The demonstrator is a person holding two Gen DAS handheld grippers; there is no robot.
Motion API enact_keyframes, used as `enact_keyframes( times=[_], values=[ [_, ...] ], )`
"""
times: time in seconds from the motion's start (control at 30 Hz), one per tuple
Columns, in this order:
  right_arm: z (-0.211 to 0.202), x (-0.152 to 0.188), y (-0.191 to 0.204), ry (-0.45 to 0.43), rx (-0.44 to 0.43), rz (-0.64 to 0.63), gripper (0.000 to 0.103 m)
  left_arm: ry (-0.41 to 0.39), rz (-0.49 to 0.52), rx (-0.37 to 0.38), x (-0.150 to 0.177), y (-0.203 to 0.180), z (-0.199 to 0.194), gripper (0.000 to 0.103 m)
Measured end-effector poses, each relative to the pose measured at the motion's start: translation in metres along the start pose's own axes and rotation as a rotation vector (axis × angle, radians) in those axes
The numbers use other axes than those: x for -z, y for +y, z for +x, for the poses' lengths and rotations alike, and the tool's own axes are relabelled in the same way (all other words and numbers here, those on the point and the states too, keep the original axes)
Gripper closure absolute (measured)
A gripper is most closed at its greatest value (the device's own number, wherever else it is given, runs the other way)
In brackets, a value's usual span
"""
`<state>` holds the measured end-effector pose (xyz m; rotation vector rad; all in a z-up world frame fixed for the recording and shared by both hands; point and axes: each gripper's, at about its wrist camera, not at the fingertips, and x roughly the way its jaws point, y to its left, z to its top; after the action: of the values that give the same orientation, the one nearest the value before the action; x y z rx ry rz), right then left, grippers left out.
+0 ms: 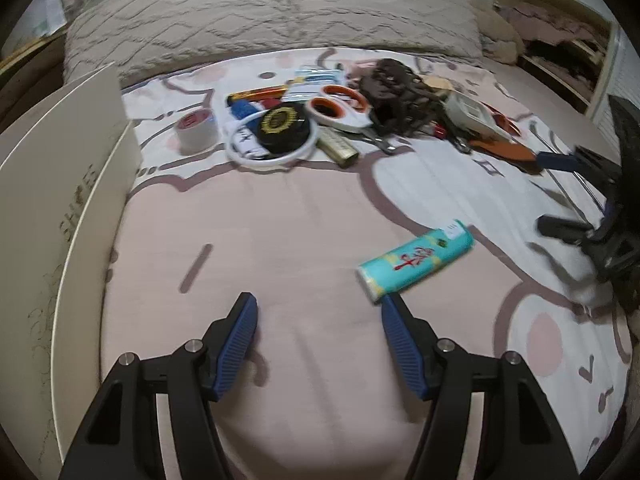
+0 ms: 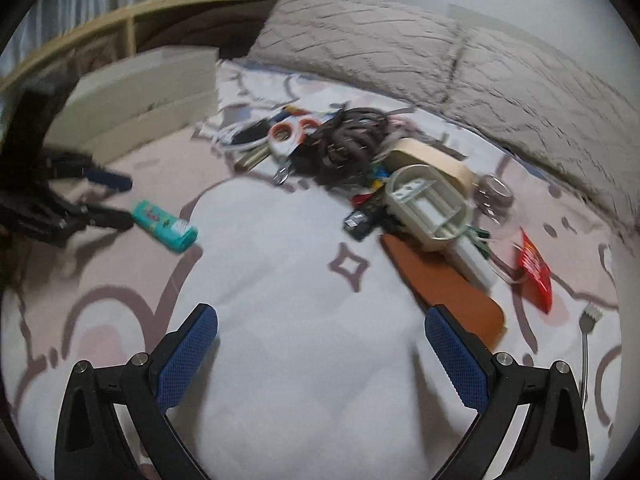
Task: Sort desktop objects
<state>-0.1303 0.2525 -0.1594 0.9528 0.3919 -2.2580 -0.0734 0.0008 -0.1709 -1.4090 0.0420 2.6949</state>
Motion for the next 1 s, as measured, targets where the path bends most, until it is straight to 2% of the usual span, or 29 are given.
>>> enact_keyframes(
  times=[0.2, 0.3, 0.37, 0.43, 0.5, 0.67, 0.8, 0.9, 1.0],
  values=[
    [-0.008, -0.004, -0.036, -0.036, 0.05, 0.149, 0.0, -0.015, -0.024, 0.0, -0.002, 0.005, -0.003, 0.038],
    [-0.004, -0.007, -0.051, -0.046, 0.073, 0.189, 0.0, -0.029, -0.024, 0.034, -0.002, 0.001, -0.007, 0.037],
    [0.003, -0.009, -0.061, -0.037, 0.089, 0.215, 0.0, -0.028, -0.038, 0.094, -0.003, -0.003, -0.008, 0.022],
    [0.013, -0.01, -0.072, -0.017, 0.099, 0.241, 0.0, -0.022, -0.051, 0.166, -0.002, -0.008, -0.009, 0.02],
    [0.021, -0.009, -0.08, 0.003, 0.071, 0.27, 0.0, -0.014, -0.045, 0.195, -0.002, -0.015, -0.008, 0.02],
    [0.03, -0.006, -0.082, 0.028, -0.011, 0.277, 0.0, -0.001, -0.014, 0.189, -0.001, -0.029, -0.005, 0.02],
    [0.029, -0.006, -0.074, 0.032, -0.043, 0.246, 0.0, -0.002, 0.006, 0.179, 0.0, -0.034, -0.004, 0.02],
    [0.026, -0.003, -0.062, 0.035, -0.115, 0.223, 0.0, -0.002, 0.006, 0.18, 0.0, -0.034, -0.004, 0.019],
    [0.029, 0.0, -0.043, 0.073, -0.121, 0.168, 0.0, -0.003, 0.009, 0.18, 0.001, -0.034, -0.003, 0.019]
  ],
)
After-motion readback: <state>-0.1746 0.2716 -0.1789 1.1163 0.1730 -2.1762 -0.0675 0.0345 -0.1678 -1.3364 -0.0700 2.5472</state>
